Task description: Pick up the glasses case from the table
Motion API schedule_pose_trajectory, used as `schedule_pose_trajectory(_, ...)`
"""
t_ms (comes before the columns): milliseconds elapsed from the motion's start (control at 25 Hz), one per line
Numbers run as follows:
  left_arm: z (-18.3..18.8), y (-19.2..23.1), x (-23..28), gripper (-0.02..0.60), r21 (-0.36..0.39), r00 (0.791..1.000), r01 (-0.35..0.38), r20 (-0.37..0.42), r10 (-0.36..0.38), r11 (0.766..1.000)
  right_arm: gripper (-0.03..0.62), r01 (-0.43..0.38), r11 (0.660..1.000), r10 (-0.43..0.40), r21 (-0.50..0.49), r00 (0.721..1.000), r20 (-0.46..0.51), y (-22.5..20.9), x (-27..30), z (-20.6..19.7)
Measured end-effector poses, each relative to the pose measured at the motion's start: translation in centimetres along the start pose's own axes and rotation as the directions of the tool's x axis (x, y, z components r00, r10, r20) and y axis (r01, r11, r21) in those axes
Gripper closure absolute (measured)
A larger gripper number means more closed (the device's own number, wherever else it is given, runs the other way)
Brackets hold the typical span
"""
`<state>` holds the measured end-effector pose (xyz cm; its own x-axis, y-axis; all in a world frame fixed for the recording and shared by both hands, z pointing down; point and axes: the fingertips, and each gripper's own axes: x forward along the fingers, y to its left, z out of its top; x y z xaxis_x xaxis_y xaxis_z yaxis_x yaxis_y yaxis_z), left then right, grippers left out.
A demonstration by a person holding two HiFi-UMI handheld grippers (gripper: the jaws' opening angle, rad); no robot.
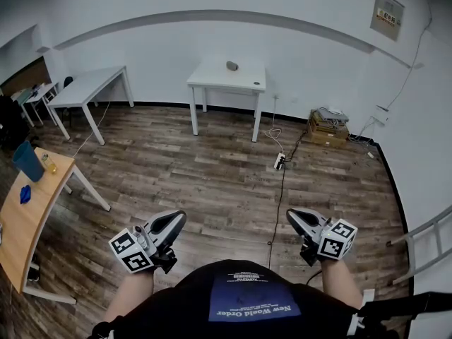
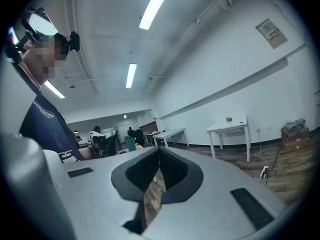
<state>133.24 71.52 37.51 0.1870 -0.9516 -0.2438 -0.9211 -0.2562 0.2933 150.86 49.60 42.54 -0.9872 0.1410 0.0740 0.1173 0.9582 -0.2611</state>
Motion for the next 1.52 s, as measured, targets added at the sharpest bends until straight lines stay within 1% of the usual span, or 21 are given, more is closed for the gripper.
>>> schedule_pose_trajectory(480, -0.4, 0.8, -0.2, 0.58, -0.016, 1.0, -0.005, 0.012, 0.005, 1.0, 0.591, -0.023, 1.0, 0.023, 0.001, 0.999, -0.022, 0.0, 0.9, -0.5)
schedule_pose_trajectory(680, -0.1, 1.8, -1.1, 0.58, -0.02, 1.0, -0.009, 0.02, 0.009, 1.0, 0.592, -0.037, 0.999, 0.037, 0.002, 0.999, -0.034, 0.5, 2.6, -0.5)
schedule_pose_trajectory(840, 0.9, 3.1, -2.7, 0.58, -0.02, 0.999, -0.025, 0.039, 0.026, 0.999, 0.592, -0.062, 0.998, 0.062, -0.002, 0.997, -0.049, 1.4, 5.1, -0.2)
schedule_pose_trajectory(1000, 2.5, 4.9, -6.0, 0.58, -0.009, 0.997, -0.053, 0.058, 0.054, 0.999, 0.592, -0.095, 0.995, 0.094, -0.016, 0.994, -0.056, 3.1, 9.0, 0.2)
schedule_pose_trajectory(1200, 5.2, 7.7, -12.3, 0.58, 0.021, 0.991, -0.109, 0.081, 0.107, 0.994, 0.592, -0.141, 0.989, 0.138, -0.037, 0.988, -0.074, 6.5, 15.4, 0.3)
schedule_pose_trajectory(1400, 8.2, 11.1, -18.9, 0.58, 0.057, 0.979, -0.183, 0.104, 0.177, 0.981, 0.591, -0.193, 0.98, 0.189, -0.043, 0.978, -0.093, 10.1, 22.6, 0.2)
schedule_pose_trajectory(1520, 9.4, 12.5, -22.4, 0.58, 0.084, 0.97, -0.226, 0.116, 0.215, 0.971, 0.591, -0.236, 0.971, 0.23, -0.044, 0.967, -0.112, 12.3, 26.4, -0.3)
